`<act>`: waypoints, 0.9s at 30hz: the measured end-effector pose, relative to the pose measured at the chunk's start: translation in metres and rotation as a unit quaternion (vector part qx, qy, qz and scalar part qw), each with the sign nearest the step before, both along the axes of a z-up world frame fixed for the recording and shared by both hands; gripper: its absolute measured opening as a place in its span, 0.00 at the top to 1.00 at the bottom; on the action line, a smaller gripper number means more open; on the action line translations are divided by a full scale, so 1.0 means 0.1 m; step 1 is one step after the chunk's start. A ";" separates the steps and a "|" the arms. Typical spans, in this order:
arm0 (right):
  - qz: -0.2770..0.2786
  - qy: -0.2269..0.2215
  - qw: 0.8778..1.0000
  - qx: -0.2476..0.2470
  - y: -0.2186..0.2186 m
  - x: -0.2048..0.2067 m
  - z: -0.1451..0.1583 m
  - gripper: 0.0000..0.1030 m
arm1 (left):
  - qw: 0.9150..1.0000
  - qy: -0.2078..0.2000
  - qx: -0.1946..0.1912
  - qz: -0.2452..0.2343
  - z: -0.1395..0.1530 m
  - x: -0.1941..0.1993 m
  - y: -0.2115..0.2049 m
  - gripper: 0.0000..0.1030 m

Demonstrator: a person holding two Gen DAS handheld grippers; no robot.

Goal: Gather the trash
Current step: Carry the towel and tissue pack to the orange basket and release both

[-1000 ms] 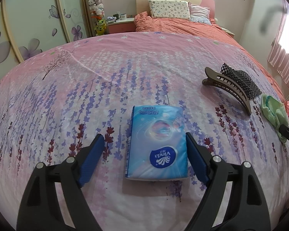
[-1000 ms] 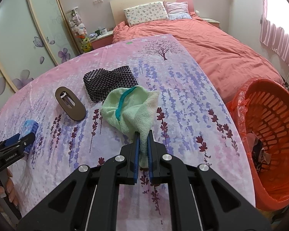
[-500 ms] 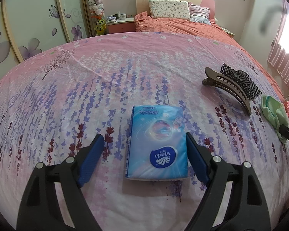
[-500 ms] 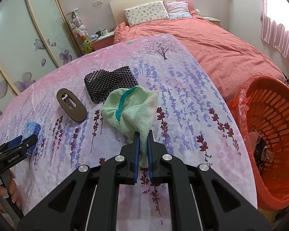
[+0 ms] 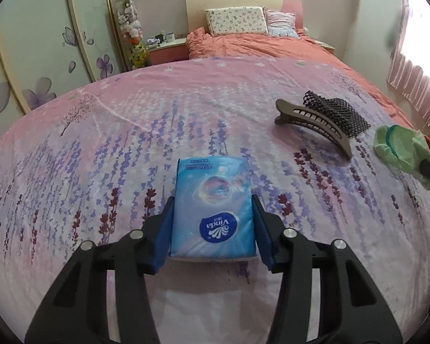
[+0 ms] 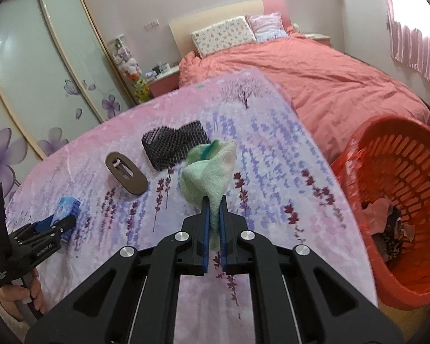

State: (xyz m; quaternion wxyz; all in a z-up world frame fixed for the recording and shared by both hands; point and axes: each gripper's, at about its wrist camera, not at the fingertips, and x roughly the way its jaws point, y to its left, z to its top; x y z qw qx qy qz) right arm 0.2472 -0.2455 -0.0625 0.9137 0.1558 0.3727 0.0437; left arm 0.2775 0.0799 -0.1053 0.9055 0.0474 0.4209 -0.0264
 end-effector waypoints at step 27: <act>-0.100 -0.091 0.990 -0.028 -1.11 -0.79 0.72 0.94 | 0.976 -0.050 -0.080 -0.196 0.96 -0.52 -1.82 0.52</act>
